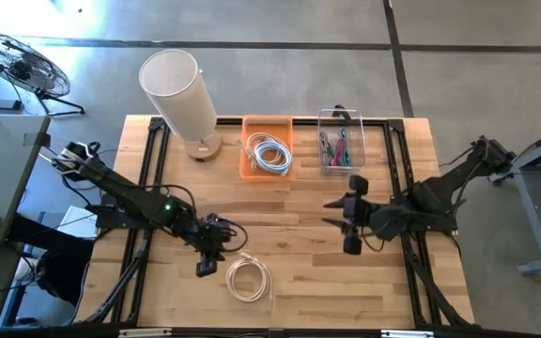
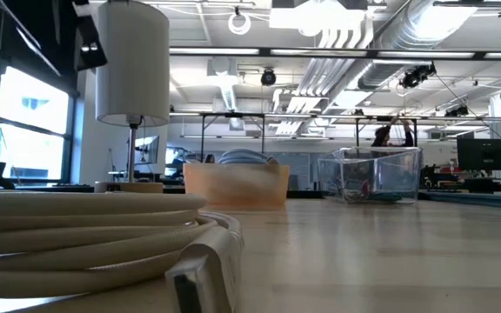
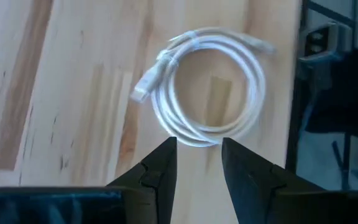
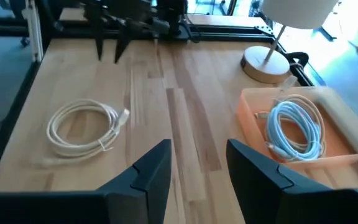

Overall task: Pick & Place USB Port
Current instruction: Put the light brown HDMI cable into the orange bin

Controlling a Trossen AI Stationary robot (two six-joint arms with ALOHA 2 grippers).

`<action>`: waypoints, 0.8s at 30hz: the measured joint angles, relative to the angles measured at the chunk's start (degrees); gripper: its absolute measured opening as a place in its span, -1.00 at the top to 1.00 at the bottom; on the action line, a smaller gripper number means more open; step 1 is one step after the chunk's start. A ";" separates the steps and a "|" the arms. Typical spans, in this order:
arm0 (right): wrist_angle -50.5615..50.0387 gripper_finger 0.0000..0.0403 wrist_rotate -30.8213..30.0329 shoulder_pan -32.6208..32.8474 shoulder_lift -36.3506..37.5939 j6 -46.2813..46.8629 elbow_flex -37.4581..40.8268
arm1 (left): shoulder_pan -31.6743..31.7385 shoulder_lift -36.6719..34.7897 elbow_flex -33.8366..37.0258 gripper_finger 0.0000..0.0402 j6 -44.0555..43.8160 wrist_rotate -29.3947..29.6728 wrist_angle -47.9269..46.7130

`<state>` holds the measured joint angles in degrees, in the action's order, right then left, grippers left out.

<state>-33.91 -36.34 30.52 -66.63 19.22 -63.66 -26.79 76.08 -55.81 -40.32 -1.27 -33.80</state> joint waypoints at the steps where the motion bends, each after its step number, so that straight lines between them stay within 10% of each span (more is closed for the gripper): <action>1: 0.51 0.27 -0.43 0.64 -0.48 -0.50 0.04 | 0.04 0.63 0.00 0.38 -1.58 0.14 -0.04; 24: 5.23 0.27 7.27 6.84 7.74 -9.22 0.07 | -0.24 17.64 -5.20 0.60 -23.59 7.13 5.98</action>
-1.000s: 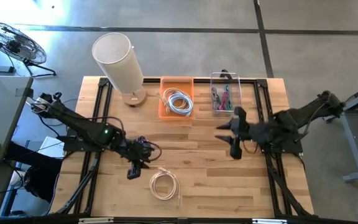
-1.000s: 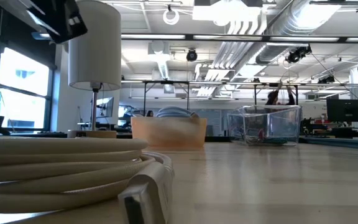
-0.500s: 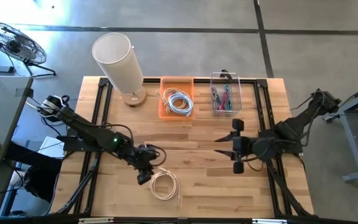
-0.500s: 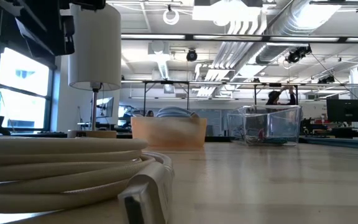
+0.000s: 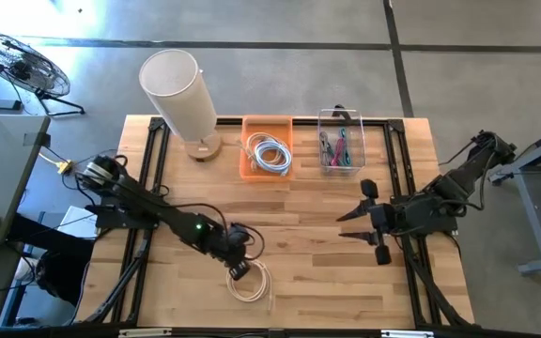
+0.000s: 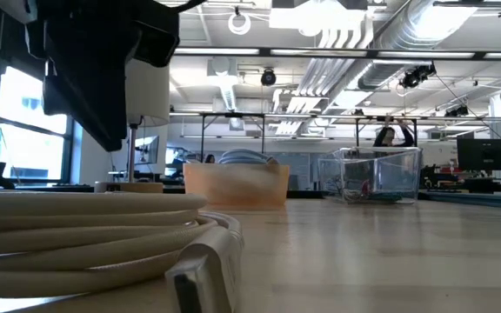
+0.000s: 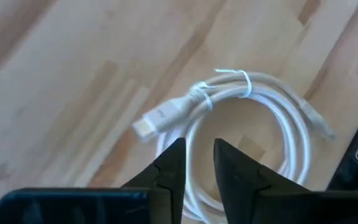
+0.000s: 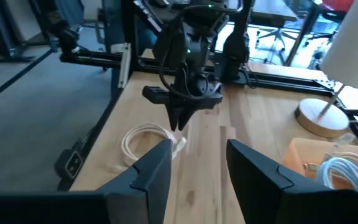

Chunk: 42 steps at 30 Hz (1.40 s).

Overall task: Pick & Place USB Port
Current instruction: Put the light brown HDMI cable into the orange bin

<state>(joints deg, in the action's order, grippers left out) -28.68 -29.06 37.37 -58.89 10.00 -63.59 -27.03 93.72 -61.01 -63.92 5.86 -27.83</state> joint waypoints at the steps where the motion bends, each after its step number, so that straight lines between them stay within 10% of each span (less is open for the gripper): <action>1: -0.15 0.27 0.41 0.14 0.00 0.00 0.00 | 0.00 1.05 -1.03 0.63 0.11 -0.88 -0.31; 42: 0.25 0.27 5.80 0.31 0.00 4.41 -0.02 | 0.74 3.66 -8.39 0.73 11.16 -8.06 -4.45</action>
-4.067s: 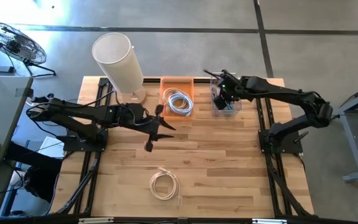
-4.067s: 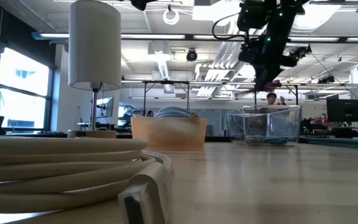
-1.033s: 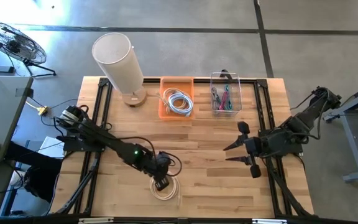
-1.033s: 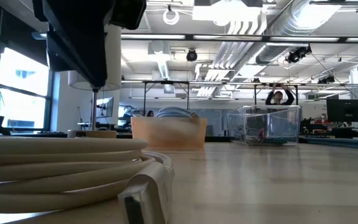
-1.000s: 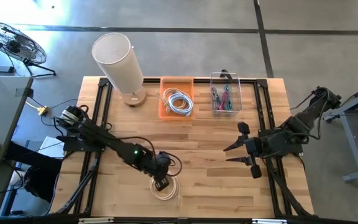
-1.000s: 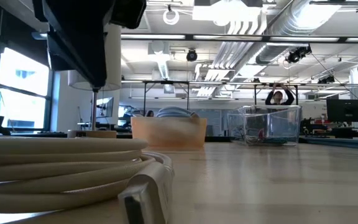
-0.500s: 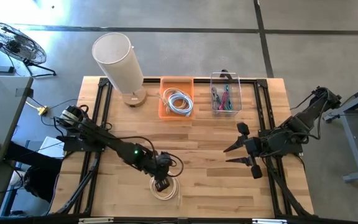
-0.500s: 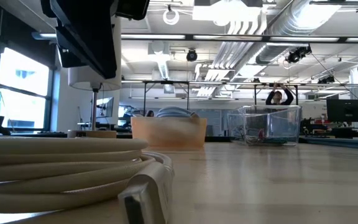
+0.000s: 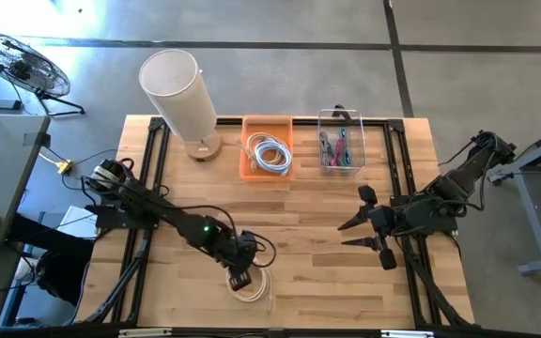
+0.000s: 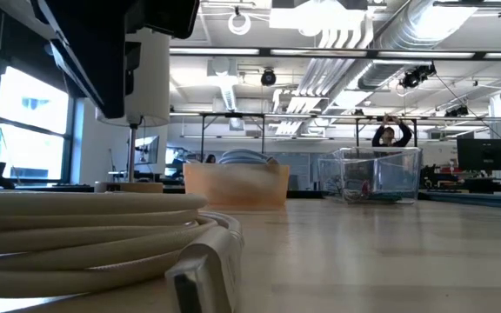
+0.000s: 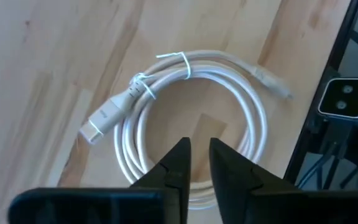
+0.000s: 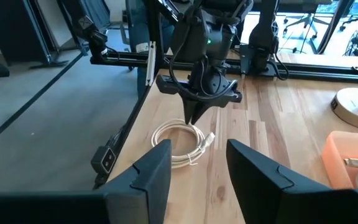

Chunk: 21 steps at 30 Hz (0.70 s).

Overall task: Pick & Place USB Port
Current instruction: Put the light brown HDMI cable into the orange bin

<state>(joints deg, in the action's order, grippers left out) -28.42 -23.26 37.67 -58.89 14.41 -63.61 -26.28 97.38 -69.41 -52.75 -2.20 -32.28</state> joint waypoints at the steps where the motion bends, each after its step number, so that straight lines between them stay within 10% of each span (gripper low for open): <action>1: 0.00 0.27 0.06 0.00 0.00 0.14 0.00 | 0.02 0.00 0.00 0.68 0.02 0.03 -0.22; 21: 0.02 0.28 1.81 0.00 0.00 2.08 -0.02 | 0.02 0.00 0.02 -0.39 3.49 -1.03 -0.79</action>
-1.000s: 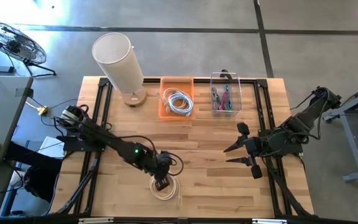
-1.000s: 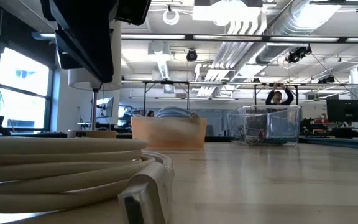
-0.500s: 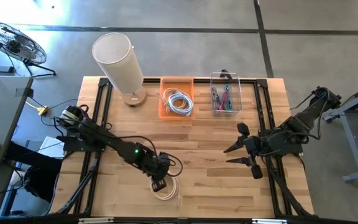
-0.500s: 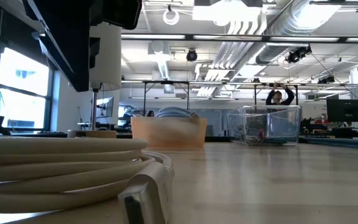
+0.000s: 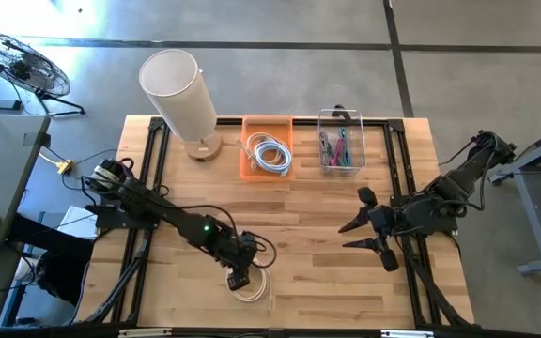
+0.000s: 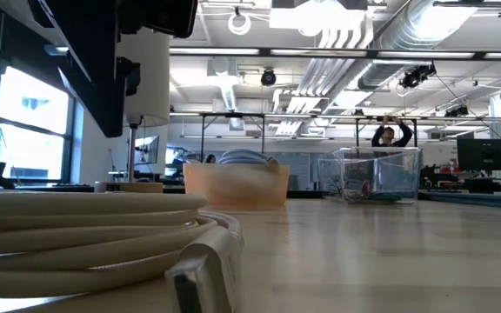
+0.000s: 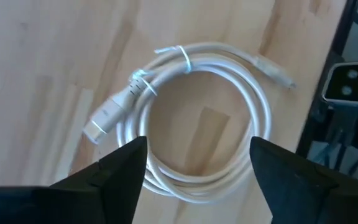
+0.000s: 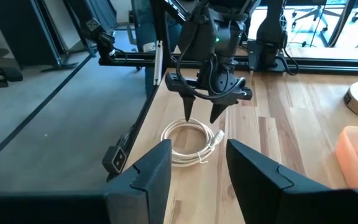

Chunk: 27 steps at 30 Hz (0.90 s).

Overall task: Pick & Place USB Port
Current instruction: Put the light brown HDMI cable into the orange bin

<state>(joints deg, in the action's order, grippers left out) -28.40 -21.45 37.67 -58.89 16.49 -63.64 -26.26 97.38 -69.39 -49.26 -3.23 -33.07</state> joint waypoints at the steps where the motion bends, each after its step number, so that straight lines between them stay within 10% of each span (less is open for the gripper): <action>1: 0.00 0.28 0.01 0.00 0.00 -0.02 0.00 | 0.00 0.00 0.00 -0.39 0.05 -0.83 0.11; 10: 0.00 0.28 -0.24 0.00 0.00 -0.96 -0.02 | 0.00 0.00 0.00 -0.40 6.48 -4.32 0.02; 27: -1.47 0.28 -1.98 0.00 0.00 -1.52 0.35 | -0.04 0.00 0.02 -0.40 21.43 11.35 -5.36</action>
<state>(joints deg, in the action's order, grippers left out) -29.87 -23.44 37.67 -58.89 14.96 -63.29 -26.30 97.38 -69.36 -27.84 8.12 -38.43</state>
